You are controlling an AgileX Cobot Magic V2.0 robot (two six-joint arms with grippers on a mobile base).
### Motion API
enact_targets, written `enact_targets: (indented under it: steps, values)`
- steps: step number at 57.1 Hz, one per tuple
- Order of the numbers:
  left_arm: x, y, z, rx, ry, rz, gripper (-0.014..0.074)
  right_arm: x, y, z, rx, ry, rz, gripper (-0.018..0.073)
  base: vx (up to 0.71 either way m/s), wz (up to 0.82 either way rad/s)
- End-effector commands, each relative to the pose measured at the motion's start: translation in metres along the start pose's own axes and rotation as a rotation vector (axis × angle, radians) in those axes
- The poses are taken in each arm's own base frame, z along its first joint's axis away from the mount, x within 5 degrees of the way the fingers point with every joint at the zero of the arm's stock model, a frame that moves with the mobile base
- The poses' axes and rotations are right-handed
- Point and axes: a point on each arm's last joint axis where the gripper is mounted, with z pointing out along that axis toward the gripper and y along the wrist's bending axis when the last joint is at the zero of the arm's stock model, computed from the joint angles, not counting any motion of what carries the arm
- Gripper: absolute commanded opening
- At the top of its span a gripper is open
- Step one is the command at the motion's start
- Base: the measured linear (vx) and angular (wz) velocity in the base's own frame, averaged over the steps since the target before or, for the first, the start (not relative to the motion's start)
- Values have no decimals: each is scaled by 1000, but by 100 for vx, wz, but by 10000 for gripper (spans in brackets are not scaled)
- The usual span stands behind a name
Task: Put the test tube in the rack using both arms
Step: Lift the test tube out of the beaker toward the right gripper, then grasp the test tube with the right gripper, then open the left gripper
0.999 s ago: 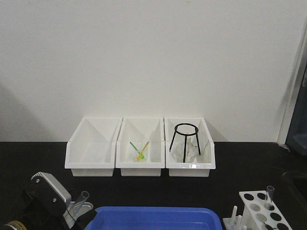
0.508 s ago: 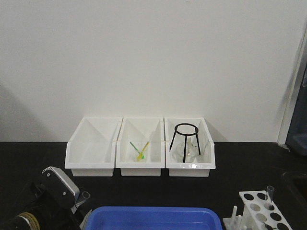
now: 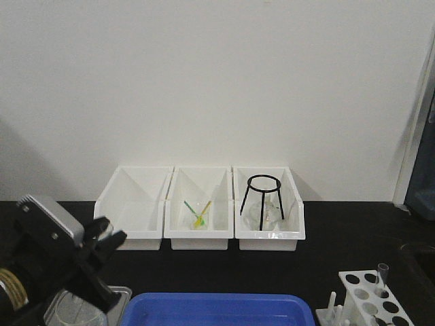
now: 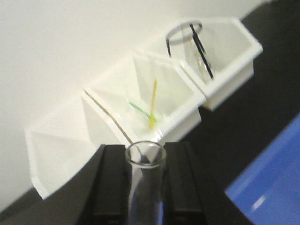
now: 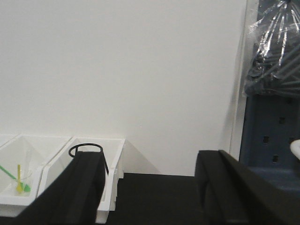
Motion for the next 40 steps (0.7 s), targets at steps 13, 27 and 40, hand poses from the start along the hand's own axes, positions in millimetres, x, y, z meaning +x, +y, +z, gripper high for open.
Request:
enact_targets:
  steps: [13,27,40]
  values:
    - [-119,11,-33,108,-361,-164,-8,-25,57,10,-411,-97,-81,468,0,0]
    - [-144,-26,-22,433,-379,-268,-3,-19,122,23,-728,-86,-8,468,0,0]
    - [-137,-59,-3,571,-330,-318,0,-16,147,36,-798,-79,45,468,0,0]
